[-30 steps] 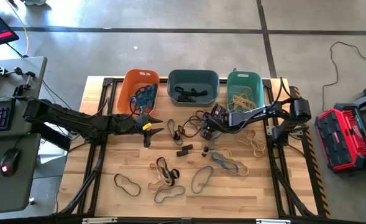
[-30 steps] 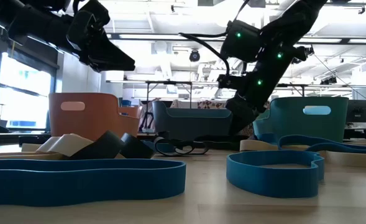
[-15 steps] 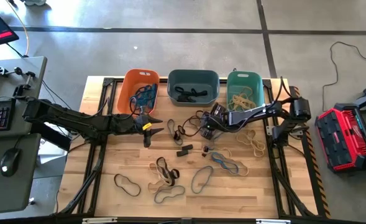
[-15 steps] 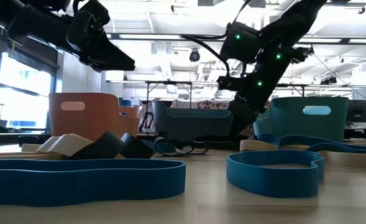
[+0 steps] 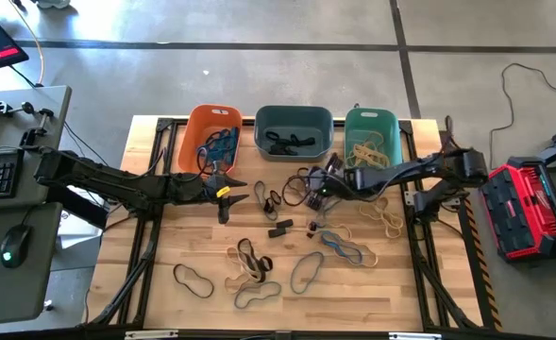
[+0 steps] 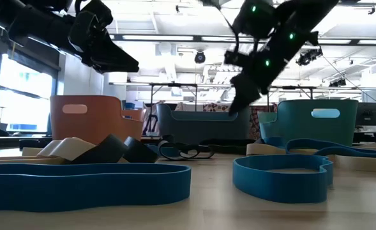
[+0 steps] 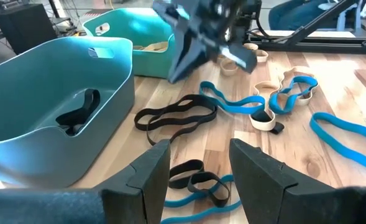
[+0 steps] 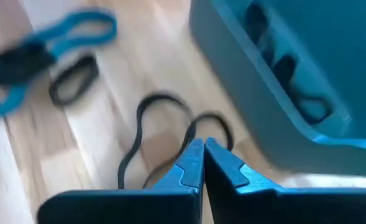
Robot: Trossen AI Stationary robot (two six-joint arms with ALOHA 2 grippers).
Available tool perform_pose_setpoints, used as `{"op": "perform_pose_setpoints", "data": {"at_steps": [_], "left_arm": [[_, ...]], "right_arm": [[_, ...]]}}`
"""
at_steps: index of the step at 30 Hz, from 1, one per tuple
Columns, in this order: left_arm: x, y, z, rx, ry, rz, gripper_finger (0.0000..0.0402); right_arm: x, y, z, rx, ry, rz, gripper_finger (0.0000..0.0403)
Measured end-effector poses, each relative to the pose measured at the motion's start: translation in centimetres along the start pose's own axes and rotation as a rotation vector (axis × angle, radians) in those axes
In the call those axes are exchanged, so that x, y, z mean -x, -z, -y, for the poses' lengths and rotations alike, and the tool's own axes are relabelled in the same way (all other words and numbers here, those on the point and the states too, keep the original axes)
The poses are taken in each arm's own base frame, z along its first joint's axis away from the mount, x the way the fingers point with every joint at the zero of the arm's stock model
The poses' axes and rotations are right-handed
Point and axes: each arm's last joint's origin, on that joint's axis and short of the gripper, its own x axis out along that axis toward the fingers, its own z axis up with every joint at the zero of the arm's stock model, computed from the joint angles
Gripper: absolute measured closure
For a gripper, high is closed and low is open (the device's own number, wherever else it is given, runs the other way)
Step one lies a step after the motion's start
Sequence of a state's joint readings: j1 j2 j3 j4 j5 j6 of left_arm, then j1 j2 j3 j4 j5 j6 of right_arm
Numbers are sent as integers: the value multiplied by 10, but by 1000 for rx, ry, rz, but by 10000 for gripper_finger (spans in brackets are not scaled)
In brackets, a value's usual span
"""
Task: Sort rubber bands into baskets
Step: Put the black rubber band into the blue bin
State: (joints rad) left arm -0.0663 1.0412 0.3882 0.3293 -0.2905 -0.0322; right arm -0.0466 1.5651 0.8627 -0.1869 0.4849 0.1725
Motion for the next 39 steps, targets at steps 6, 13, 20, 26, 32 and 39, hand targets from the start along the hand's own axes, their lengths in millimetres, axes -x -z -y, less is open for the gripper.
{"op": "perform_pose_setpoints", "data": {"at_steps": [6, 13, 20, 26, 32, 39], "left_arm": [[0, -1, 0, -7, 0, 6, 243], [0, 0, 0, -5, 0, 5, 243], [0, 0, 0, 2, 0, 4, 243], [0, 0, 0, 13, 0, 0, 243], [0, 0, 0, 16, 0, -3, 243], [0, 0, 0, 18, 0, -3, 243]], "right_arm": [[17, -16, 7, -2, -8, 124, 402], [9, -9, 7, -26, -70, 53, 387], [-18, 6, 3, 10, -57, -69, 311], [-37, 16, 5, 18, -43, -136, 278], [-41, 18, 6, 16, -52, -154, 300], [-46, 18, 12, -18, -117, -171, 334]]}}
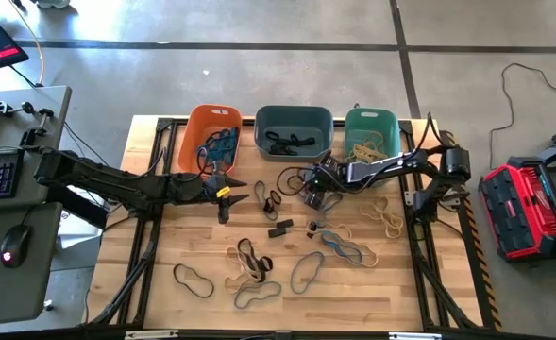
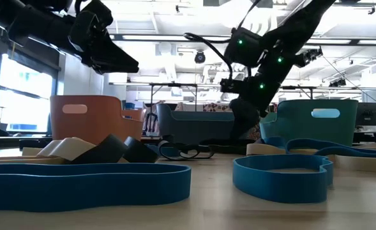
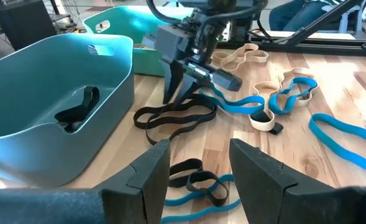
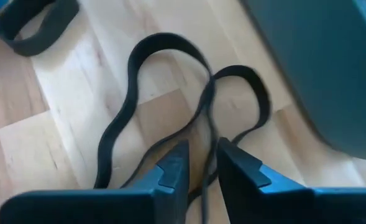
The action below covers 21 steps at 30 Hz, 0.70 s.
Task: Sort rubber bands into baskets
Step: Put the black rubber band into the blue bin
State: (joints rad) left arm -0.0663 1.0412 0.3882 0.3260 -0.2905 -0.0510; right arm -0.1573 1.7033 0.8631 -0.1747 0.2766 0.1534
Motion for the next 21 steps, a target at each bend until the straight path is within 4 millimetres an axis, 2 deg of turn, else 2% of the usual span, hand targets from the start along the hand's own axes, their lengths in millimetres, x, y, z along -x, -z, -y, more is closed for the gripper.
{"op": "perform_pose_setpoints", "data": {"at_steps": [7, 15, 21], "left_arm": [[0, 0, 0, -8, 0, 0, 243], [0, 0, 0, -9, 0, 1, 243], [0, 0, 0, -3, 0, 1, 243]], "right_arm": [[-10, 5, -2, 14, 11, -37, 347], [-2, 4, -9, 66, 96, -16, 398], [13, -22, -20, 127, 144, 28, 401]]}}
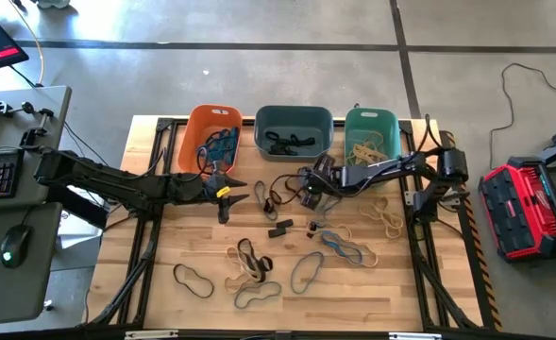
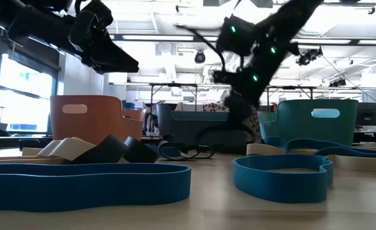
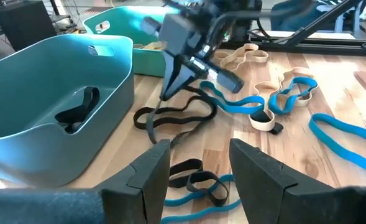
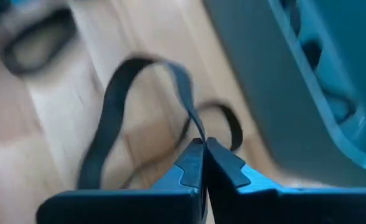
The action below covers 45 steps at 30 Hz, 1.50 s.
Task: Sort rubber bands into baskets
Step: Put the black rubber band into the blue bin
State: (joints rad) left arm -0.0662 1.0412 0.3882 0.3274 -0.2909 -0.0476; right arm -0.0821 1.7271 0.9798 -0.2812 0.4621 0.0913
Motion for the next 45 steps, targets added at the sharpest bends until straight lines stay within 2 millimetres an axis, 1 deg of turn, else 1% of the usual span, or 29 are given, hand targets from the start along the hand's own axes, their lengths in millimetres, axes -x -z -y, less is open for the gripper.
{"op": "perform_pose_setpoints", "data": {"at_steps": [4, 7, 11, 14, 18, 24, 28, 31, 34, 36, 40, 45], "left_arm": [[0, 0, 0, -5, 0, 2, 243], [0, 0, 0, -6, 0, 0, 243], [0, 0, 0, -6, 0, 0, 243], [0, 0, 0, -6, 0, -1, 243], [0, 0, 0, -6, 0, -1, 243], [0, 0, 0, -7, 0, -1, 243], [0, 0, 0, -7, 0, -1, 243], [0, 0, 0, -7, 0, -2, 243], [0, 0, 0, -5, 0, -2, 243], [0, 0, 0, -1, 1, -2, 243], [0, 0, 0, 0, 0, -2, 243], [0, 0, 0, 0, 0, -2, 243]], "right_arm": [[14, -29, 4, 11, 41, 62, 402], [22, -51, 16, -19, 104, 114, 402], [31, -78, 37, -67, 140, 180, 402], [35, -91, 53, -95, 164, 212, 402], [35, -102, 76, -141, 204, 243, 402], [23, -102, 111, -208, 246, 253, 402], [4, -98, 129, -238, 223, 236, 403], [-16, -94, 135, -248, 186, 215, 403], [-37, -88, 137, -248, 159, 176, 403], [-45, -84, 138, -257, 143, 155, 403], [-54, -80, 141, -285, 136, 137, 403], [-57, -78, 148, -331, 125, 132, 403]]}}
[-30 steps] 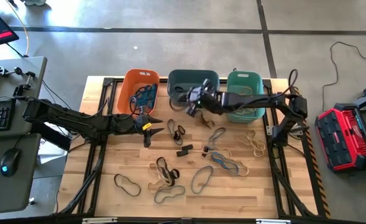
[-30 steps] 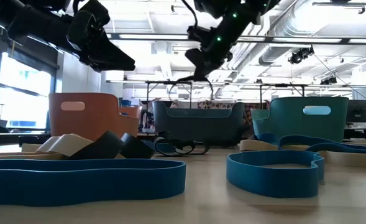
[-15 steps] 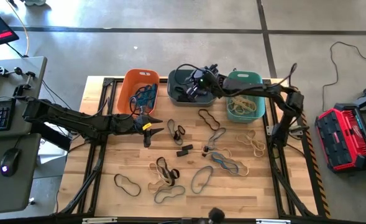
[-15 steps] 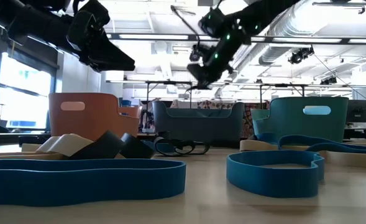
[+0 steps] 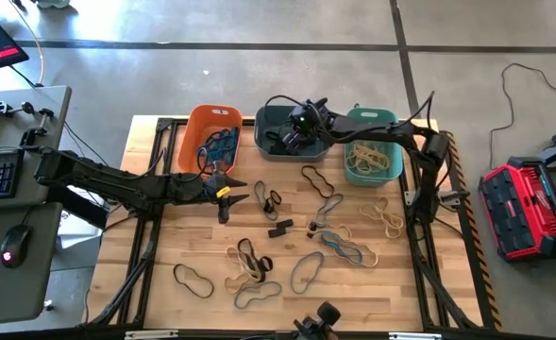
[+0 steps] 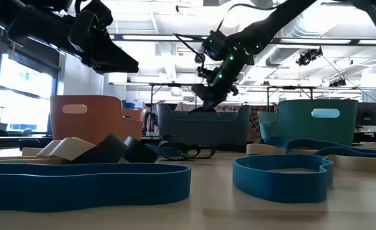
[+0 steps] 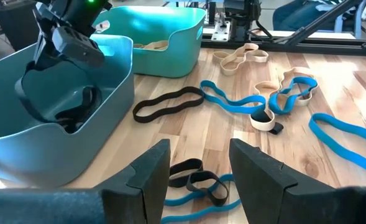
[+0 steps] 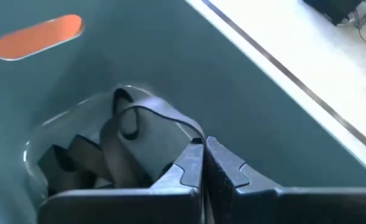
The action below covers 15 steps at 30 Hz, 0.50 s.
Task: Sort rubber bands into baskets
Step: Put the black rubber band into the blue bin
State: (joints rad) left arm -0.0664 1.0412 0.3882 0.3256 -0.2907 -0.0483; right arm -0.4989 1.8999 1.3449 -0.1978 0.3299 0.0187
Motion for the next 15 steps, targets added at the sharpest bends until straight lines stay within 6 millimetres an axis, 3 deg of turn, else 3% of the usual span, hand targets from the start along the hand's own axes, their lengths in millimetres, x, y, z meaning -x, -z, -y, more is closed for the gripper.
{"op": "perform_pose_setpoints", "data": {"at_steps": [7, 15], "left_arm": [[0, 0, 0, 0, 0, 0, 243], [0, 0, 0, -10, 0, 1, 243]], "right_arm": [[-3, 4, 8, 1, 6, -43, 386], [4, 6, -1, 18, -49, -74, 284]]}}
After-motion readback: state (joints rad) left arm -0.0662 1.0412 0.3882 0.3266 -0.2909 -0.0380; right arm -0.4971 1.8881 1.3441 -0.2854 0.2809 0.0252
